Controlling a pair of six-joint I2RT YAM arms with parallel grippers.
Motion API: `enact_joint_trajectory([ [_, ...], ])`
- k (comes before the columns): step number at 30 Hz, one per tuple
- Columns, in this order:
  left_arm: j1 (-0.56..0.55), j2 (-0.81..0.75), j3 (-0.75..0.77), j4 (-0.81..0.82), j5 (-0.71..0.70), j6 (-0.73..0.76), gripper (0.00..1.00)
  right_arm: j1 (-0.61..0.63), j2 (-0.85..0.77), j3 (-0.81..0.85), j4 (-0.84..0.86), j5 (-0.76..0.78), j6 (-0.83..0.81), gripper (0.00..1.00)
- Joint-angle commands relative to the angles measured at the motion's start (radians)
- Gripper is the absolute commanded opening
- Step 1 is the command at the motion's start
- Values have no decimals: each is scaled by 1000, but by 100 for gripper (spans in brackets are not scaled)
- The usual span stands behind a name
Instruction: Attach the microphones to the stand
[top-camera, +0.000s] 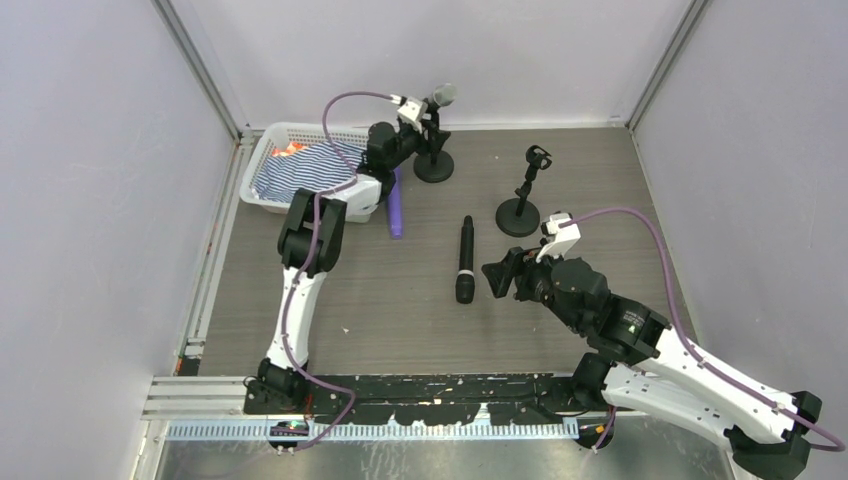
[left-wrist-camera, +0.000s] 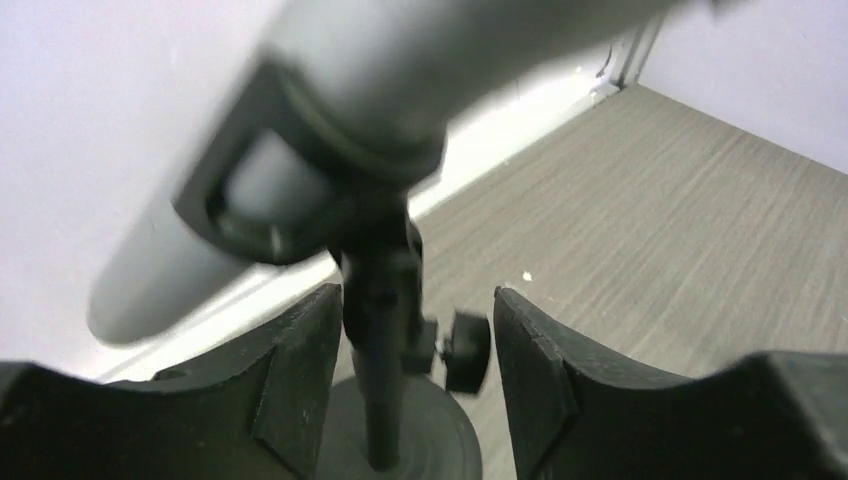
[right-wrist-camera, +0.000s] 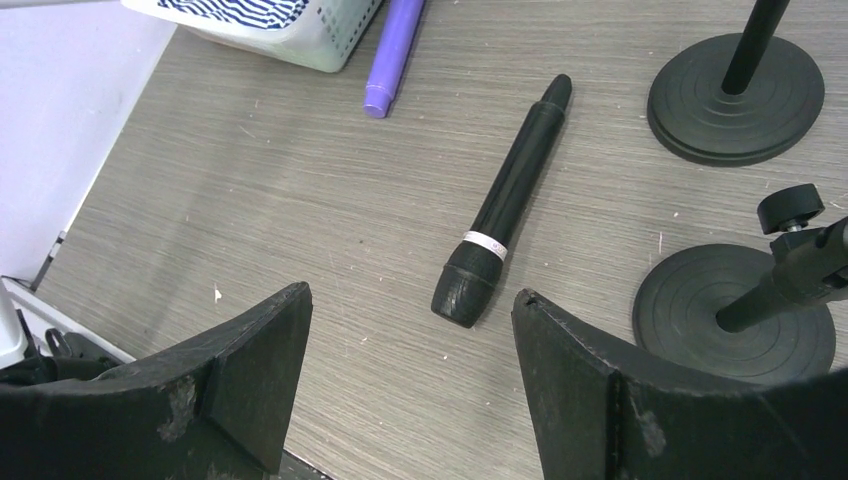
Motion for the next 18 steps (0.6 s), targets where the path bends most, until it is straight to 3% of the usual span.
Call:
enact_joint_trajectory([
  [1,4,-129,-143,153,-35,-8,63,-1,-5,-7,71,44,-7,78],
  [4,5,-186,-258,196,-71,-32,76,-1,11,-3,90,85,-19,78],
  [7,9,-277,-382,239,-105,-141,98,-1,60,8,136,106,-76,81],
  [9,3,-329,-440,232,-97,-162,100,-1,116,51,131,119,-134,83],
  [13,-14,-459,-561,149,-236,-225,100,-11,235,157,66,170,-176,84],
  [18,-50,-688,-666,-172,-392,-265,100,-119,410,329,-72,29,-167,87],
])
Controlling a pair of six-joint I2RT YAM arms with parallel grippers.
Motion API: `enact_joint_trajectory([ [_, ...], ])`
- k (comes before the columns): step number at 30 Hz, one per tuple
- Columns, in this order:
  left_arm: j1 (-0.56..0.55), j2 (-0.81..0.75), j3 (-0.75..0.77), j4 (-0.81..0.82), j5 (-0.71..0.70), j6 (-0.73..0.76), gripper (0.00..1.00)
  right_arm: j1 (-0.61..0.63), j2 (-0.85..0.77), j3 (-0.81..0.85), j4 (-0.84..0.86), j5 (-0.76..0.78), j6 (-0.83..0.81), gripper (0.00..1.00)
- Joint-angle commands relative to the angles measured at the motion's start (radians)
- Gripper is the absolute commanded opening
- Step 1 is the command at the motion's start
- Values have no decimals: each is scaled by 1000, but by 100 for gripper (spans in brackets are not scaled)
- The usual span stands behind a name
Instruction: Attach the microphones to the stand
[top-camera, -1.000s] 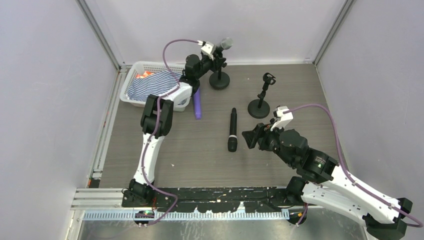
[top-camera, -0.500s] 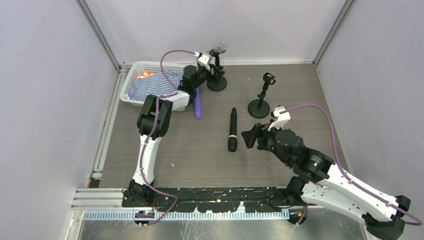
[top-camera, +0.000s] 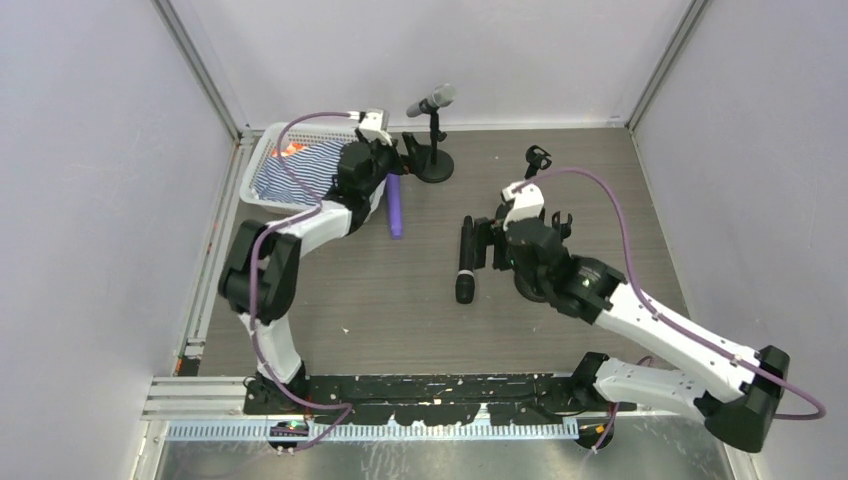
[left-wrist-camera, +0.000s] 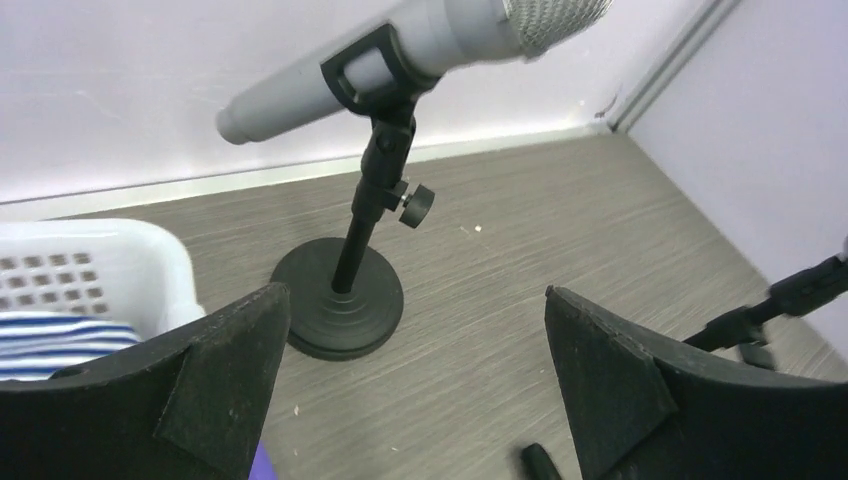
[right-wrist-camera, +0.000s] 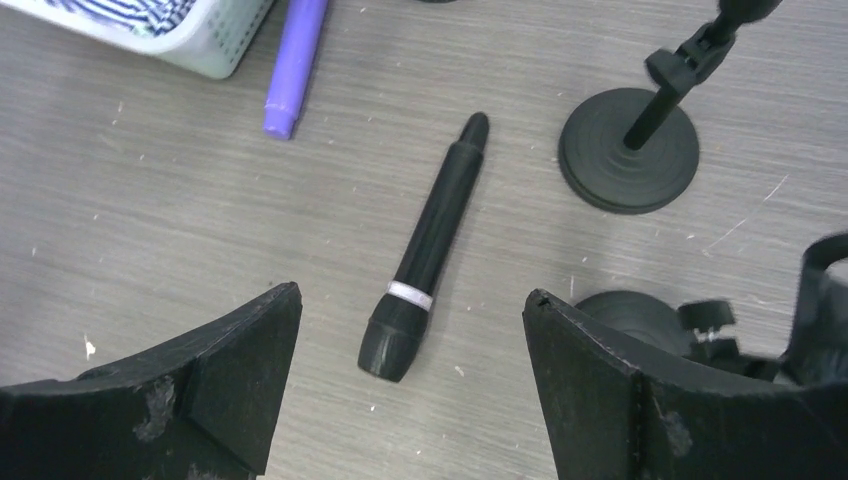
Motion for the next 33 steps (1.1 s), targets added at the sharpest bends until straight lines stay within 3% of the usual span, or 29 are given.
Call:
enact_joint_trajectory([
  [1,-35,-224,-52,-286,-208,-53,100,-90,119,178,-98,-80,-21,87],
  [3,-34,-322,-61,-460,-274,-78,100,-128,171,218,-99,-147,-21,88],
  [8,-13,-531,-100,-764,-285,-81,100,-243,338,363,-170,-328,4,93],
  [10,8,-590,-92,-916,-249,-88,100,-265,418,476,-251,-341,20,99],
  [17,24,-741,-112,-1215,-225,-82,100,-364,514,614,-346,-385,66,100],
  [21,25,-811,-167,-1281,-305,-98,100,-448,511,593,-321,-510,83,100],
  [26,25,-895,-212,-1318,-363,-111,100,-496,463,568,-323,-459,64,100],
  [33,25,-978,-248,-1325,-381,-78,100,-592,366,529,-339,-539,30,100],
])
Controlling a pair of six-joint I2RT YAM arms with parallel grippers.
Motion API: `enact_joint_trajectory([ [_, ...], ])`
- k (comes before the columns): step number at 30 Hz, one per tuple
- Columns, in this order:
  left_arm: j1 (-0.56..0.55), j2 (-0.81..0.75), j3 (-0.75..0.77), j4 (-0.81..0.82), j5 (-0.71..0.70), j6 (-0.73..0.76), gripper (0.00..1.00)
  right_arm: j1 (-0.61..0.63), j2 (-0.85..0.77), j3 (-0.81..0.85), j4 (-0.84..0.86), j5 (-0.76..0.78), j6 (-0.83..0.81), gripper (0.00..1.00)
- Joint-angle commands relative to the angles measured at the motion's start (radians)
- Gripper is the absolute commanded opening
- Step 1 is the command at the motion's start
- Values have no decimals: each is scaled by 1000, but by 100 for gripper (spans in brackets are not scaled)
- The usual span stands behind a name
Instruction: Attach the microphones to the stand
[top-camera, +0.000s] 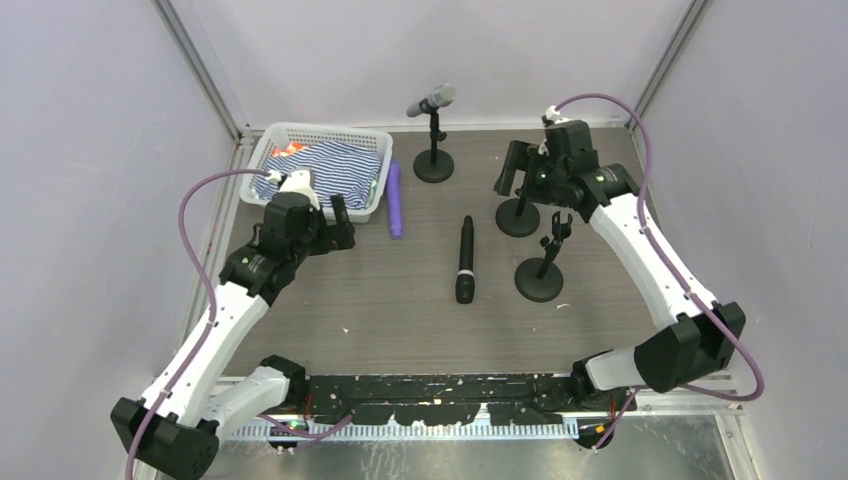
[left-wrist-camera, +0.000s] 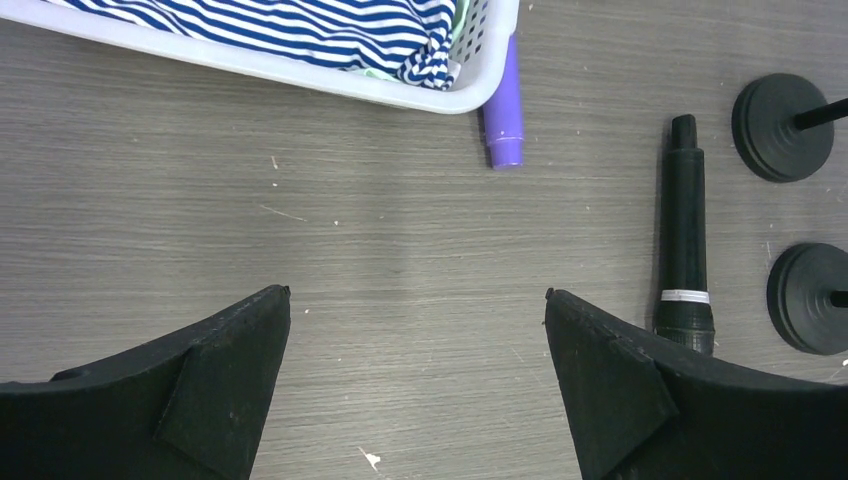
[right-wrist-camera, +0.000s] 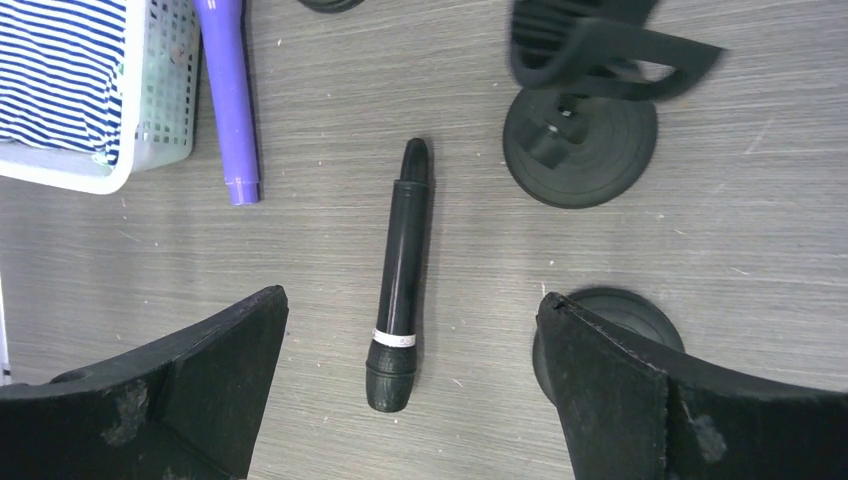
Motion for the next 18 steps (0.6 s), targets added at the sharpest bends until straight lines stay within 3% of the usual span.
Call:
enact_joint_trajectory([
  [1,0,-55,-17,-5,-42,27,100,-51,-124,-30,6,-58,-30,100],
  [13,0,-172,-61,27,-44,107,100,-77,-359,-176,58,132,-51,100],
  [18,1,-178,-54,41,-33,139,100,-77,-435,-231,100,136,-64,100],
])
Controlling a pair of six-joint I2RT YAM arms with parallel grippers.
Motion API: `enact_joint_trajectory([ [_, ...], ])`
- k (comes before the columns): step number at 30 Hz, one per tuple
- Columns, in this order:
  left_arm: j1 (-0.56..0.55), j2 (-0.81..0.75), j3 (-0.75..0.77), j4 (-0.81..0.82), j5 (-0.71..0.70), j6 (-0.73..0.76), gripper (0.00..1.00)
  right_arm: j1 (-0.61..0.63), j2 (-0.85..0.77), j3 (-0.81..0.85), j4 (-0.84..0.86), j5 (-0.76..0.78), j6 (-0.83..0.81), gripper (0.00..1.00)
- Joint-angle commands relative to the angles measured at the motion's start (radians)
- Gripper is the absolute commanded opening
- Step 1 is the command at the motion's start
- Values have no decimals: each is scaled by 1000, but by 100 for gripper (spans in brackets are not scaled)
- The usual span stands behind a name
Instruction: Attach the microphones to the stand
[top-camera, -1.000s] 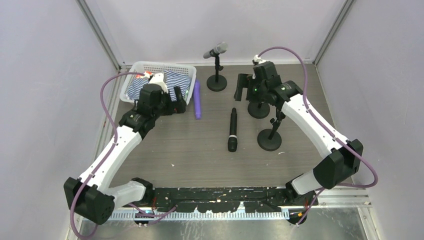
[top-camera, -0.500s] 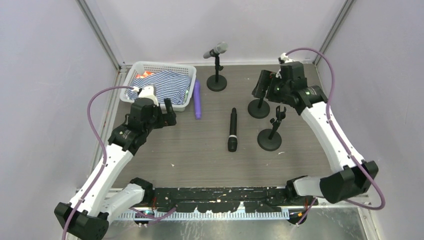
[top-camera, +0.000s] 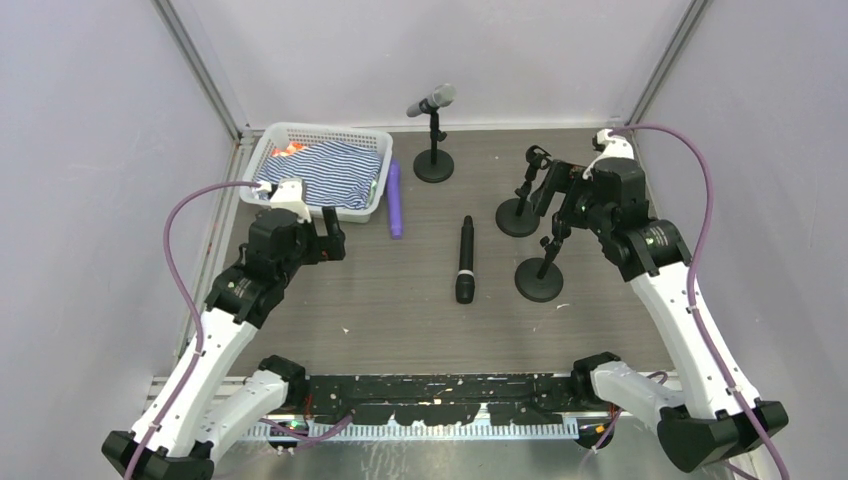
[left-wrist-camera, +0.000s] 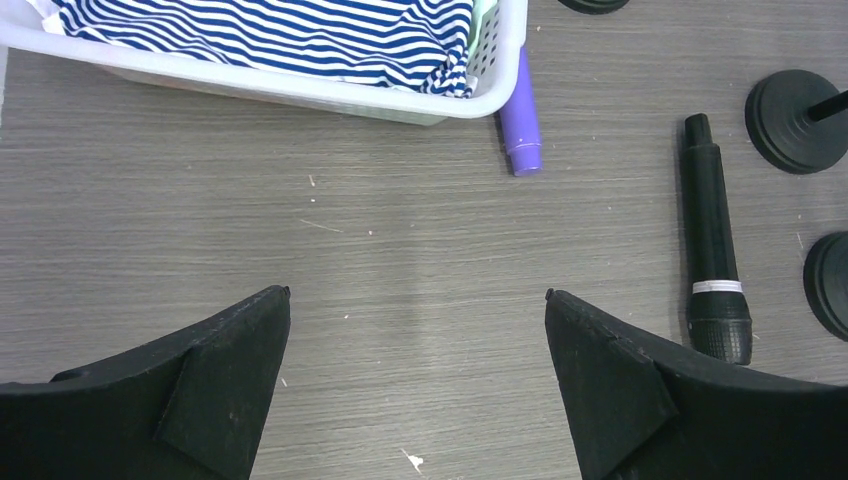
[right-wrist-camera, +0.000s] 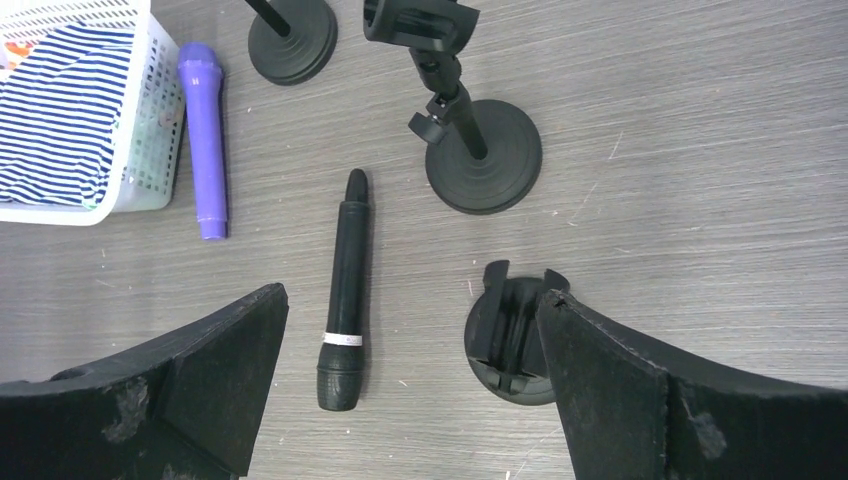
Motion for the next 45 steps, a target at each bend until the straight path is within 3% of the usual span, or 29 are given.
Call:
enact_joint_trajectory([
  [1,0,-11,11,42,0,54,100,-1,-69,-34,79,38,-25,100],
  [14,0,-48,-10,40,33,75,100,-1,-188,-138,147,34,-46,100],
  [20,1,-48,-9,39,44,70,100,-2,-173,-83,28,-49,-51,100],
  [25,1,-45,-9,43,47,75,100,28,-107,-47,-44,-185,3,100],
  [27,1,-40,-10,40,49,78,100,158,-70,-39,-28,-73,23,100],
  [29,1,-33,-10,36,46,80,100,345,-4,-12,-24,168,27,100],
  [31,1,-28,-8,26,42,81,100,445,73,11,-10,238,65,100],
  [35,1,-29,-7,17,29,86,100,457,192,-53,105,186,177,97],
  [45,1,-60,-30,18,30,88,100,464,494,-165,268,137,245,89],
])
